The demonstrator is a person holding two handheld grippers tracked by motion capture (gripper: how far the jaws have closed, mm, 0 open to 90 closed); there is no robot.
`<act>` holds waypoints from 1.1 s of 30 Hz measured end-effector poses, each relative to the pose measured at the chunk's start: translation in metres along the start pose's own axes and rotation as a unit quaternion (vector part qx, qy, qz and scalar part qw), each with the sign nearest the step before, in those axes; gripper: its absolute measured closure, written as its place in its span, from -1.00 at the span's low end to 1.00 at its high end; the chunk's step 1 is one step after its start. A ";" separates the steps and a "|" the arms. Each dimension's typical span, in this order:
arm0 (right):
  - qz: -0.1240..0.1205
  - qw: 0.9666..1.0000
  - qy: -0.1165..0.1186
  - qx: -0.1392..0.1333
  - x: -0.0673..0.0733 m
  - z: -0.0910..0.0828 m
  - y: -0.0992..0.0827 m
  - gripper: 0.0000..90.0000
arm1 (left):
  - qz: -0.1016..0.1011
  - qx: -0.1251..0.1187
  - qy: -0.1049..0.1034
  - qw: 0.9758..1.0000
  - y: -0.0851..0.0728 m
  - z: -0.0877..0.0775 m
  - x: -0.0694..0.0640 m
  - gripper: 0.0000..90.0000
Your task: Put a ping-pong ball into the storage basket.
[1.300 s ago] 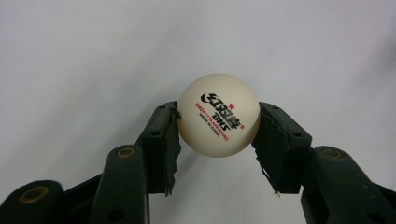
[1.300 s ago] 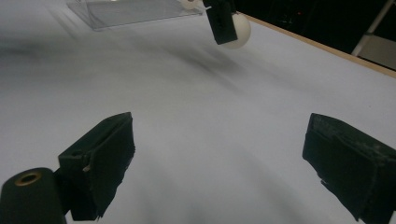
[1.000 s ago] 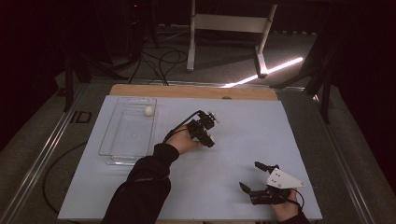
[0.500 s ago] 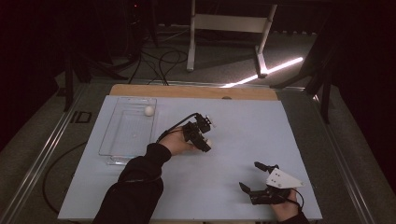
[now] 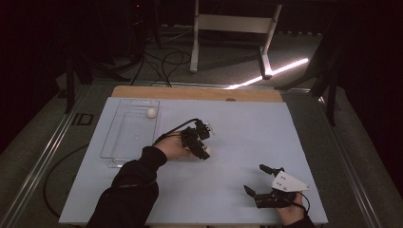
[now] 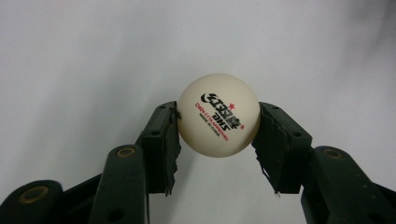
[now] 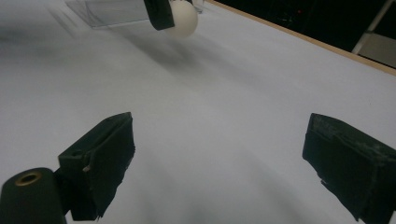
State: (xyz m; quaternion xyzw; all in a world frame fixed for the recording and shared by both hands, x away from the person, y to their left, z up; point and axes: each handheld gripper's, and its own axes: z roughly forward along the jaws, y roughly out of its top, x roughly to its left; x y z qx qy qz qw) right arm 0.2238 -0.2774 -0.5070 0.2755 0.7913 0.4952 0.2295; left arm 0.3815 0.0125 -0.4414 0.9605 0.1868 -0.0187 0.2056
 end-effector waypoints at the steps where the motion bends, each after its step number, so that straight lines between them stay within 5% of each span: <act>1: 0.000 1.000 0.001 0.001 0.000 0.000 0.000 -0.80 | 0.001 0.001 -0.002 1.000 -0.001 -0.001 0.000 0.16; 11: -0.002 1.000 0.000 0.002 0.000 0.000 0.000 -0.80 | 0.028 0.008 -0.016 0.999 -0.009 -0.009 -0.005 0.16; 33: -0.002 1.000 -0.002 -0.004 -0.001 -0.001 0.000 -0.80 | 0.089 0.030 -0.058 0.994 -0.025 -0.025 -0.014 0.16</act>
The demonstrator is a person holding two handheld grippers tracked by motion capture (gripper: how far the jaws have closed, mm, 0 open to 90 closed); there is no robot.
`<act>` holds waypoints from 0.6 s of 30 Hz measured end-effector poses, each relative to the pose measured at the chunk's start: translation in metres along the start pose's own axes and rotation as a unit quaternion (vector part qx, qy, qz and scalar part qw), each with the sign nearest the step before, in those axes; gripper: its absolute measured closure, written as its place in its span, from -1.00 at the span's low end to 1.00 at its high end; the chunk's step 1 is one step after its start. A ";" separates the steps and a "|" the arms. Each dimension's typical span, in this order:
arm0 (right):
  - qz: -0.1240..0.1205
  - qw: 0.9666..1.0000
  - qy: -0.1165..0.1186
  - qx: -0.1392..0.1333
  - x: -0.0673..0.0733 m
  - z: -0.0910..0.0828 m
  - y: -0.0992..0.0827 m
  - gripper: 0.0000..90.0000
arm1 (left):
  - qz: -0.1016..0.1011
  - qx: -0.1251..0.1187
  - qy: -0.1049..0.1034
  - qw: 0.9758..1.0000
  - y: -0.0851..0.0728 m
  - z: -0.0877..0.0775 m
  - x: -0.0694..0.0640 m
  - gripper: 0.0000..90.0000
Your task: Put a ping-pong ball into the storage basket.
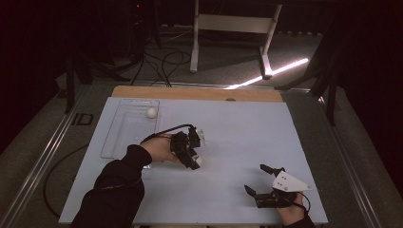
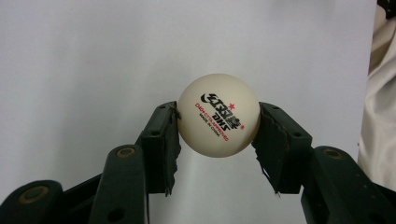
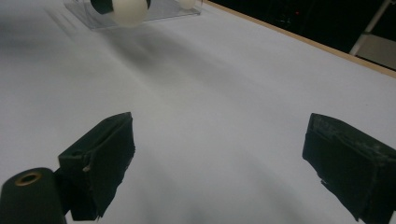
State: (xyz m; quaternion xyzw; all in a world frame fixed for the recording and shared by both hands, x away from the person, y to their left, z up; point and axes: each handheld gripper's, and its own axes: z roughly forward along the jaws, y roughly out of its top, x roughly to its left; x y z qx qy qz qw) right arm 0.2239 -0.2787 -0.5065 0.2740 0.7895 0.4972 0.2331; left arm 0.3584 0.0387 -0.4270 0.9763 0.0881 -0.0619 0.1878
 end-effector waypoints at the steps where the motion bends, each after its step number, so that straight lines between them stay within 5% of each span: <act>1: -0.001 1.000 0.000 0.001 0.000 0.000 0.000 -0.80 | 0.001 0.000 -0.002 1.000 -0.001 -0.001 -0.001 0.16; 18: 0.003 1.000 -0.004 -0.001 0.000 -0.001 0.000 -0.80 | 0.027 0.014 -0.012 0.999 -0.012 -0.017 -0.007 0.16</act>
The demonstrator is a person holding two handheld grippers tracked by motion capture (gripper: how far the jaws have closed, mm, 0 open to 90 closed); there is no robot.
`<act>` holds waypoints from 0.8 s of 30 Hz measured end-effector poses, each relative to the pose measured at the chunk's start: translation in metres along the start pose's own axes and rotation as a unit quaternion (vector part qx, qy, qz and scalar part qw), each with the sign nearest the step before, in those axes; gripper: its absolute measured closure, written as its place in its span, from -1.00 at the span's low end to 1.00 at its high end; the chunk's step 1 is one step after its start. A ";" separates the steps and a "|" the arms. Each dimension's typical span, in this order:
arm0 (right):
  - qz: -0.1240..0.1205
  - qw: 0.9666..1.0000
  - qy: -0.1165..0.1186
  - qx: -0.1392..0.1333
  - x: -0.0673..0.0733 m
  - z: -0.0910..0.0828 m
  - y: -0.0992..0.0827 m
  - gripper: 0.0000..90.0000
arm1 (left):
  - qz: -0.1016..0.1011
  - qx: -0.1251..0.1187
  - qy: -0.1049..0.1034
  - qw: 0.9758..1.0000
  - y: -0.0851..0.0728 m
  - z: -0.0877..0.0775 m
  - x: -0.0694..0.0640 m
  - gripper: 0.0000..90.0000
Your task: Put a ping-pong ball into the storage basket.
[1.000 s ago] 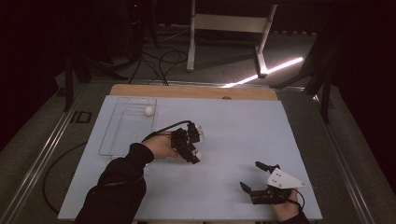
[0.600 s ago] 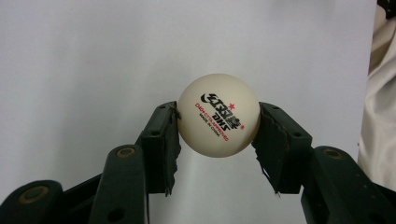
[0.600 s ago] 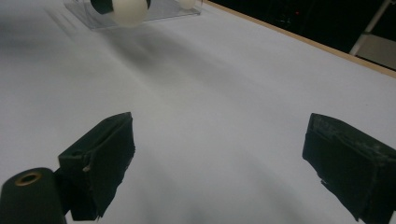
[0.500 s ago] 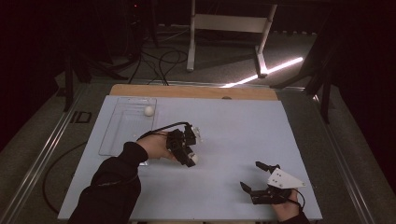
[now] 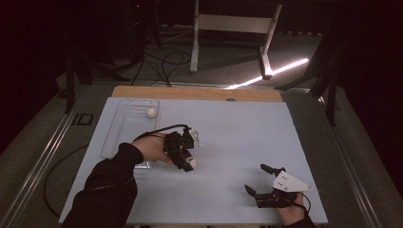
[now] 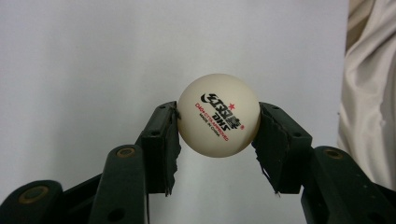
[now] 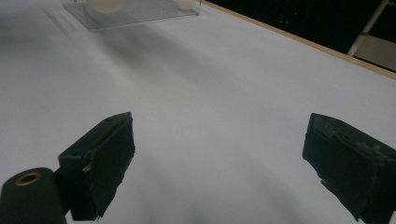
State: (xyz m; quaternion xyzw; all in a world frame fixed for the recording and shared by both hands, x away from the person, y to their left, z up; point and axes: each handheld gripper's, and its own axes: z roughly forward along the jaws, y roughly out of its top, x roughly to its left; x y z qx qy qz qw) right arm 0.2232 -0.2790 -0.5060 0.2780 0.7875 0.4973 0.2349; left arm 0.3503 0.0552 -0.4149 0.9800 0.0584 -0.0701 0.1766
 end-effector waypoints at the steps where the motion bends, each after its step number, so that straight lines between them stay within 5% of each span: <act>1: -0.001 1.000 0.000 0.000 0.000 0.000 0.000 -0.80 | 0.000 0.001 0.002 1.000 -0.001 -0.001 -0.001 0.16; 24: -0.003 1.000 0.000 0.002 0.000 0.001 0.000 -0.80 | 0.015 -0.022 0.001 1.000 -0.017 -0.036 -0.010 0.16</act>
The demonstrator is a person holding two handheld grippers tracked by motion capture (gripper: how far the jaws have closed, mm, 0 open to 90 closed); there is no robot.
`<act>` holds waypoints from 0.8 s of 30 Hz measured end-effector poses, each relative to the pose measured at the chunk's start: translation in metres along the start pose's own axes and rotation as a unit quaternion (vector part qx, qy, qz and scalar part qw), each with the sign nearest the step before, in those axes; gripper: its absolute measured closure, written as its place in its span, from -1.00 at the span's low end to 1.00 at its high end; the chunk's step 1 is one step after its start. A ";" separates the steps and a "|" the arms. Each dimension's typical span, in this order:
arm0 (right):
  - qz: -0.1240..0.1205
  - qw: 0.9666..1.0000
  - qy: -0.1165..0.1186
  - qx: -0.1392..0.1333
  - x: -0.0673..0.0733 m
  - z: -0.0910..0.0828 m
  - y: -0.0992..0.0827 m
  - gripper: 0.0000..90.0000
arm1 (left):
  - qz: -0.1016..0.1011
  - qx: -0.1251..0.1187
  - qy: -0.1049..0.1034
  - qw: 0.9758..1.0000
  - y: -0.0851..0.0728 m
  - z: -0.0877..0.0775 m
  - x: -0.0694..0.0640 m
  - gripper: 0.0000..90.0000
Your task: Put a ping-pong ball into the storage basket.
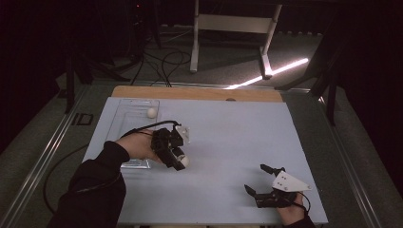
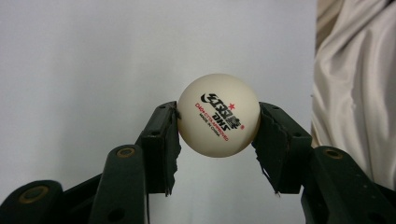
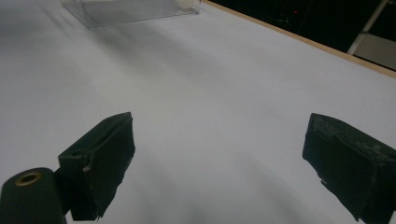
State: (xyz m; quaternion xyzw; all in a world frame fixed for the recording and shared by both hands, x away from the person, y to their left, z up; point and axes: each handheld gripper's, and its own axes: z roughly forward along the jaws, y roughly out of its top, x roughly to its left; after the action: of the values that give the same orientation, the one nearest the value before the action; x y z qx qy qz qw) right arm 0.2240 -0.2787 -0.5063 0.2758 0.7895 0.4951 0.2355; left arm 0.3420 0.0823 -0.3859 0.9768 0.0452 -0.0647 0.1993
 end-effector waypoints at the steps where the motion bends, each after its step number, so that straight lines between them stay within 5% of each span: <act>1: 0.000 1.000 0.000 0.000 0.000 0.000 0.000 -0.80 | 0.001 -0.002 -0.002 1.000 0.000 -0.001 -0.001 0.16; 24: 0.002 1.000 -0.002 0.000 0.000 -0.001 0.000 -0.80 | -0.003 -0.020 0.026 0.999 -0.009 -0.033 0.000 0.16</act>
State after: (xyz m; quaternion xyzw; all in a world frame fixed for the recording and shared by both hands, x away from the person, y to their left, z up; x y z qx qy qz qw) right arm 0.2236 -0.2789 -0.5058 0.2781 0.7886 0.4948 0.2365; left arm 0.3441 0.1039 -0.3594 0.9737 0.0549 -0.0387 0.2175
